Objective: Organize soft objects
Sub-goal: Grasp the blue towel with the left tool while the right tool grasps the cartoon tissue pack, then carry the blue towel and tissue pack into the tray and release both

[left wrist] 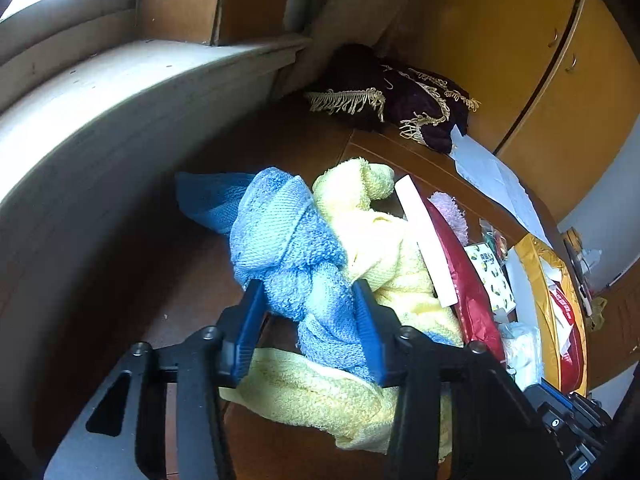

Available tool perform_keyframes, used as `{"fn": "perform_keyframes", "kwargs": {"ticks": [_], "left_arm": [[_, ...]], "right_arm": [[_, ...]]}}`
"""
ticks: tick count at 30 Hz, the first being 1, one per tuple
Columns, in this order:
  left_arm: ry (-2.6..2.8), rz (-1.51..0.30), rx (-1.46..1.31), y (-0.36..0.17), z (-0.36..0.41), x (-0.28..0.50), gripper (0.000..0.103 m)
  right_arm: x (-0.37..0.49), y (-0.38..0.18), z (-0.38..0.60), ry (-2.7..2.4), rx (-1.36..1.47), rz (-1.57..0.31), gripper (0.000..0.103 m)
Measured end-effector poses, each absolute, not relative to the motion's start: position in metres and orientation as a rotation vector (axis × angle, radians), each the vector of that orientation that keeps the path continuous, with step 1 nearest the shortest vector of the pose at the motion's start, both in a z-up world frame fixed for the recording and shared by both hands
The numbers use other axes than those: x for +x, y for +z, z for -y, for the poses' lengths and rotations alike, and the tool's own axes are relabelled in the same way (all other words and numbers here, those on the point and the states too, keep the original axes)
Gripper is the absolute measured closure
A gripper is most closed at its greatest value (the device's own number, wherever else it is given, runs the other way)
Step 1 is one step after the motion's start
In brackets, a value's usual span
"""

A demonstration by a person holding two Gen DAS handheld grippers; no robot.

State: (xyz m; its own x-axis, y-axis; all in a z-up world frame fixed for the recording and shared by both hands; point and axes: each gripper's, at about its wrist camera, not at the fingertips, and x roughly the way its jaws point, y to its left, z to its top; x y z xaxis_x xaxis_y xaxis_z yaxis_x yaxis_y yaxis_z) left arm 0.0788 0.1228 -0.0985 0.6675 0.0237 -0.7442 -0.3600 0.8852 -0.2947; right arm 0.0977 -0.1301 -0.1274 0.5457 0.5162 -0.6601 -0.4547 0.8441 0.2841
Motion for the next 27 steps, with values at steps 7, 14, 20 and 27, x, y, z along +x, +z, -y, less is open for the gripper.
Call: {"fn": "perform_keyframes", "kwargs": {"ticks": [7,14,20,27], "left_arm": [[0.114,-0.791,-0.489,-0.088,-0.123,0.054,0.086],[0.093,-0.787,-0.523,-0.081,-0.128,0.048,0.057],[0.283,-0.712,-0.376,-0.067,-0.124,0.068,0.038],[0.341,-0.765,-0.327,-0.087,-0.121,0.084,0.069]], "right_arm": [[0.089,-0.122,0.135,0.605,0.103,-0.765,0.09],[0.087,-0.122,0.136,0.611,0.104,-0.76,0.09],[0.087,-0.122,0.137,0.612,0.111,-0.76,0.09],[0.087,-0.121,0.145,0.614,0.13,-0.751,0.09]]}}
